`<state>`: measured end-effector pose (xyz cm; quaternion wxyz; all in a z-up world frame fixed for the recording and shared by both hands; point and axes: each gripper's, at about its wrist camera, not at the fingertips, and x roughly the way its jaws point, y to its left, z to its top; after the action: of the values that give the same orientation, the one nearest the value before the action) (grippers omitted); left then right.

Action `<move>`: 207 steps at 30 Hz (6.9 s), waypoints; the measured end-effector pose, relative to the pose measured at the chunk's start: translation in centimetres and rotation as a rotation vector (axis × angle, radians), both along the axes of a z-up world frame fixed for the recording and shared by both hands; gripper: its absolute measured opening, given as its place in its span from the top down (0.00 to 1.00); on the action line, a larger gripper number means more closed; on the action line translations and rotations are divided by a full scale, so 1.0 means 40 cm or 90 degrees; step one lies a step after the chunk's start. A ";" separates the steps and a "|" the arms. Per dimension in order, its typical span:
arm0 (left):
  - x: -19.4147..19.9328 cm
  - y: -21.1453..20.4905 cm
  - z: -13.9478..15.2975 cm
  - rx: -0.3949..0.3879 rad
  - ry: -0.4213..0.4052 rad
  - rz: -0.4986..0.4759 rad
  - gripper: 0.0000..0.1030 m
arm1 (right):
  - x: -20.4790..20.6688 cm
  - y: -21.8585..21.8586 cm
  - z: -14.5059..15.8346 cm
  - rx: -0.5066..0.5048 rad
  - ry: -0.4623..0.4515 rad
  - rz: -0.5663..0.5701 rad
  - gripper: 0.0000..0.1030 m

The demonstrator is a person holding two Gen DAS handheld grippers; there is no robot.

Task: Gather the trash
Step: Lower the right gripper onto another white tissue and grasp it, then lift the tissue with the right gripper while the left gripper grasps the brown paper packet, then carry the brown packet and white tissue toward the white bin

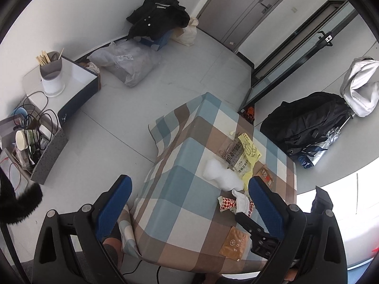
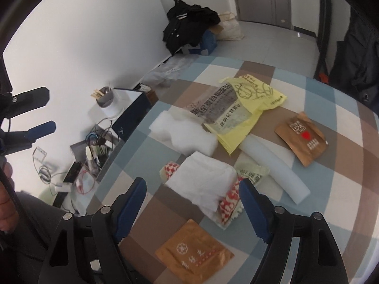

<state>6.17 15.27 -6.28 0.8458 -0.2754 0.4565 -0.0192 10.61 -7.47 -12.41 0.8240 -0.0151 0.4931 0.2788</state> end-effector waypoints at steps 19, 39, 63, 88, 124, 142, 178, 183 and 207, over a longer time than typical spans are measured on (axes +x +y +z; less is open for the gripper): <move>0.010 0.002 -0.015 -0.003 0.021 0.003 0.06 | 0.006 0.024 -0.013 -0.060 -0.020 0.030 0.71; 0.020 -0.007 -0.034 0.016 0.041 0.003 0.06 | 0.017 -0.045 -0.020 0.034 0.042 -0.024 0.91; -0.044 -0.305 -0.128 0.128 0.086 -0.265 0.06 | -0.042 -0.302 0.098 0.222 0.005 -0.136 0.95; -0.057 -0.476 -0.205 0.302 0.111 -0.358 0.06 | -0.029 -0.507 -0.009 0.440 0.158 -0.277 0.95; -0.073 -0.569 -0.174 0.335 0.130 -0.368 0.65 | -0.122 -0.552 0.035 0.293 0.062 -0.400 0.95; -0.061 -0.533 -0.155 0.299 0.147 -0.340 0.66 | -0.154 -0.592 0.054 0.324 0.056 -0.391 0.95; -0.065 -1.113 0.143 0.149 -0.117 -0.579 0.66 | -0.432 -1.189 0.250 0.236 -0.135 -0.531 0.95; -0.052 -1.205 0.078 0.123 -0.070 -0.631 0.66 | -0.455 -1.248 0.160 0.238 -0.103 -0.572 0.95; 0.043 -1.463 -0.369 0.080 0.346 -0.694 0.66 | -0.433 -1.330 -0.439 0.435 0.185 -0.657 0.95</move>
<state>7.88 -43.25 -21.06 0.5821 0.0528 0.7315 -0.3511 -6.72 -60.67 -29.95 0.7353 0.5261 0.4272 -0.0135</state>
